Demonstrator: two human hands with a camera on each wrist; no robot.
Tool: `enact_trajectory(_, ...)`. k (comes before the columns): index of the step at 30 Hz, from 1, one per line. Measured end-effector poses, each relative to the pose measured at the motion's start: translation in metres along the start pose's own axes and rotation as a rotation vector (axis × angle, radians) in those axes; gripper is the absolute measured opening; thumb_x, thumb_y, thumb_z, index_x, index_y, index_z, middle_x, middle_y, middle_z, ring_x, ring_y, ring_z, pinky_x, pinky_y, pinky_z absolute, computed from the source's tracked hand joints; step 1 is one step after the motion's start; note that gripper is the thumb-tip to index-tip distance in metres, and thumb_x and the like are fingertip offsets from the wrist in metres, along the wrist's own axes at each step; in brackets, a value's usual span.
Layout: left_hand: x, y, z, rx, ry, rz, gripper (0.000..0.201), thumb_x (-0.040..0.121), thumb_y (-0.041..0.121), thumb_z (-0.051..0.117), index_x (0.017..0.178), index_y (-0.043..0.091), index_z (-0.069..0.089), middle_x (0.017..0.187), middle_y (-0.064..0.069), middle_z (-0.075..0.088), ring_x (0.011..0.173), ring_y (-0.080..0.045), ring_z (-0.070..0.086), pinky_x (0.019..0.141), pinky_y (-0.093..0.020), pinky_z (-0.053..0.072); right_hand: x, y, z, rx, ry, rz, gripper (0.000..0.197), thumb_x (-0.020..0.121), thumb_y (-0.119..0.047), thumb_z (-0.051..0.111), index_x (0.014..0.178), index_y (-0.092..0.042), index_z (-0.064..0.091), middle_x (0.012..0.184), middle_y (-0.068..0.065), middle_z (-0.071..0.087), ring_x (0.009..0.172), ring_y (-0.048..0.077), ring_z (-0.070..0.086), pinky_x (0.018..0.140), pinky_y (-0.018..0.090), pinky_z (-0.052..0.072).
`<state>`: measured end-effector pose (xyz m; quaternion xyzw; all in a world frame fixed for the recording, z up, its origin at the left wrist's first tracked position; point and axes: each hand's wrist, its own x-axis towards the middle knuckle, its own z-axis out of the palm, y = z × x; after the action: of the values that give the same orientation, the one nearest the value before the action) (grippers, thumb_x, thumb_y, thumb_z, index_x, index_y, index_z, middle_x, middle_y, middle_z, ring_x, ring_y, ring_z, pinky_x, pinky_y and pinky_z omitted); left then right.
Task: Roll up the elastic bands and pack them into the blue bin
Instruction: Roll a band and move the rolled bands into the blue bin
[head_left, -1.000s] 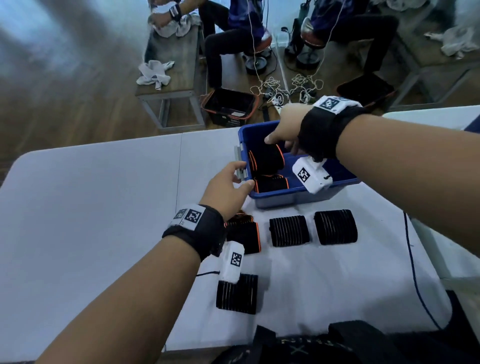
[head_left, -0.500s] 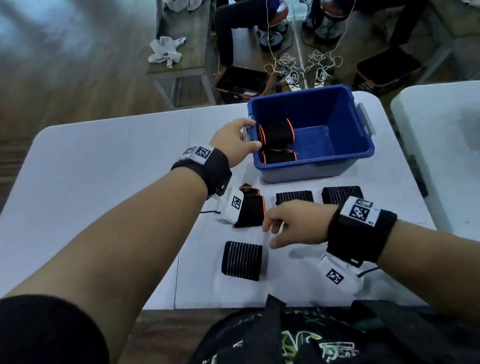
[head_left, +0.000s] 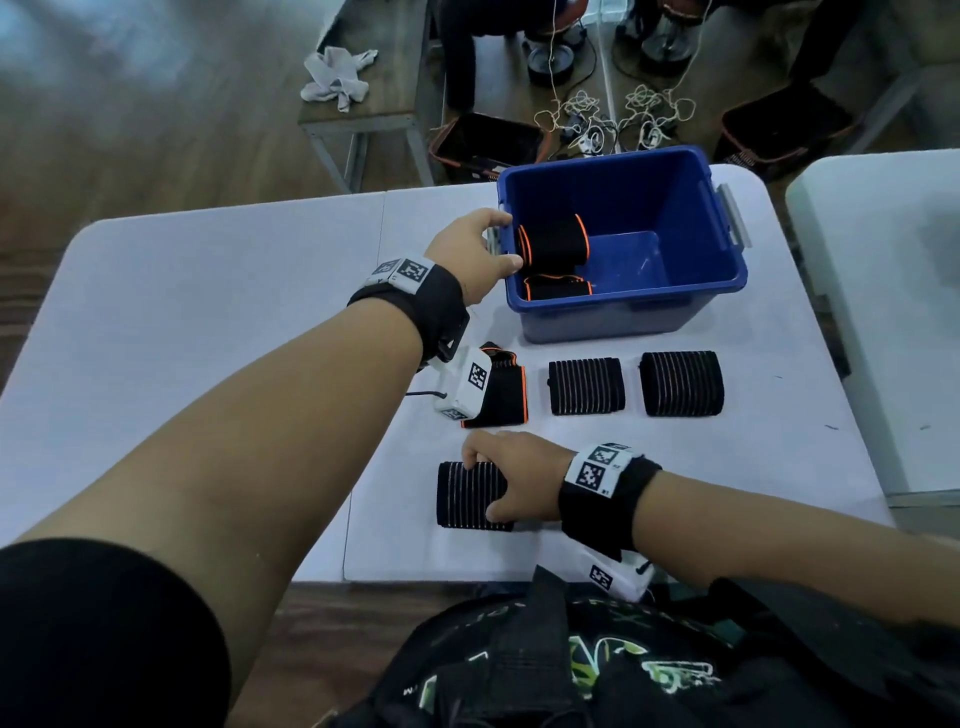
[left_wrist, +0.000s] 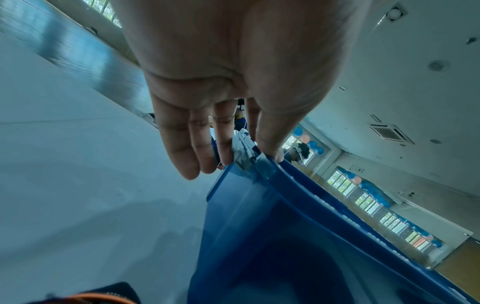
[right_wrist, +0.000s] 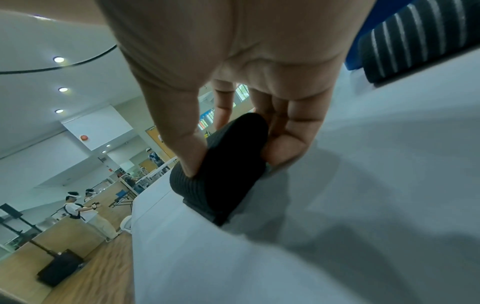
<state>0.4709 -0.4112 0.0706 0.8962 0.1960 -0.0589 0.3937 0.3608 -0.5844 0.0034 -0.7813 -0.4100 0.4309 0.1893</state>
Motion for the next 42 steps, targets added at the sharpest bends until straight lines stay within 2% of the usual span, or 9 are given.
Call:
enact_trajectory(3,0.000,0.001,0.001,-0.006,0.008,-0.007,0.054,0.091,0.025,0.072,0.140,0.030,0.052,0.114,-0.018,0.066,0.086,-0.024,0.067,0.070,-0.045,0.064,-0.002,-0.001,0.002,0.012,0.005,0.022,0.048,0.076,-0.020,0.075,0.108,-0.030,0.040,0.080,0.004,0.060,0.059,0.017,0.052,0.064,0.043,0.054)
enact_trajectory(9,0.000,0.001,0.003,-0.039,0.008,-0.029,0.052,0.091,0.022,0.070,0.139,0.030,0.052,0.110,-0.017,0.065,0.092,-0.028,0.070,0.067,-0.046,0.064,-0.004,-0.005,0.002,-0.002,0.010,0.029,0.047,0.076,-0.016,0.073,0.105,-0.027,0.038,0.067,0.001,0.052,0.055,0.018,0.047,0.056,0.038,0.048)
enact_trajectory(14,0.001,0.002,0.004,-0.090,0.002,-0.064,0.050,0.093,0.019,0.069,0.138,0.031,0.052,0.093,-0.003,0.058,0.092,-0.028,0.071,0.069,-0.042,0.064,-0.006,-0.003,-0.003,0.042,0.019,0.045,0.045,0.076,-0.012,0.071,0.105,-0.027,0.040,0.079,0.009,0.058,0.058,0.021,0.048,0.052,0.036,0.045)
enact_trajectory(19,0.000,0.002,0.005,-0.088,0.003,-0.056,0.051,0.093,0.019,0.069,0.140,0.031,0.051,0.095,-0.004,0.059,0.091,-0.027,0.071,0.071,-0.042,0.064,-0.013,0.002,-0.005,0.070,0.009,0.053,0.046,0.076,-0.012,0.071,0.105,-0.028,0.039,0.102,0.012,0.061,0.059,0.019,0.049,0.053,0.036,0.047)
enact_trajectory(28,-0.003,0.004,0.006,-0.126,0.006,-0.050,0.049,0.093,0.018,0.068,0.137,0.032,0.052,0.095,-0.005,0.060,0.091,-0.028,0.071,0.069,-0.041,0.064,-0.031,0.005,-0.012,0.221,0.159,0.059,0.048,0.074,-0.007,0.070,0.106,-0.028,0.041,0.081,-0.005,0.048,0.056,0.014,0.044,0.048,0.026,0.038)
enact_trajectory(31,-0.002,0.003,0.008,-0.177,0.006,-0.043,0.049,0.094,0.015,0.067,0.138,0.030,0.053,0.098,-0.008,0.065,0.085,-0.029,0.073,0.066,-0.038,0.064,-0.047,0.008,-0.036,0.281,0.223,0.064,0.049,0.073,-0.008,0.071,0.106,-0.030,0.043,0.093,-0.004,0.054,0.056,0.008,0.045,0.049,0.022,0.041)
enact_trajectory(34,-0.004,0.002,0.011,-0.261,0.013,-0.051,0.052,0.093,0.009,0.067,0.140,0.026,0.052,0.105,-0.014,0.068,0.087,-0.032,0.073,0.069,-0.045,0.064,-0.070,0.008,-0.073,0.343,0.294,0.058,0.050,0.071,-0.003,0.070,0.103,-0.033,0.046,0.096,-0.006,0.059,0.062,0.010,0.054,0.060,0.031,0.053)
enact_trajectory(37,-0.007,0.001,0.011,-0.323,0.022,-0.041,0.054,0.091,0.003,0.067,0.140,0.021,0.052,0.103,-0.019,0.069,0.086,-0.035,0.073,0.069,-0.048,0.064,-0.095,0.008,-0.116,0.358,0.418,0.039,0.049,0.070,0.003,0.068,0.099,-0.030,0.047,0.094,0.001,0.061,0.065,0.012,0.056,0.060,0.037,0.054)
enact_trajectory(42,-0.014,-0.003,0.009,-0.400,0.014,-0.049,0.052,0.090,0.001,0.068,0.135,0.021,0.054,0.096,-0.018,0.068,0.085,-0.041,0.073,0.071,-0.054,0.063,-0.111,0.016,-0.183,0.295,0.577,0.029,0.050,0.071,0.006,0.070,0.101,-0.028,0.049,0.093,0.000,0.058,0.069,0.014,0.056,0.059,0.031,0.054)
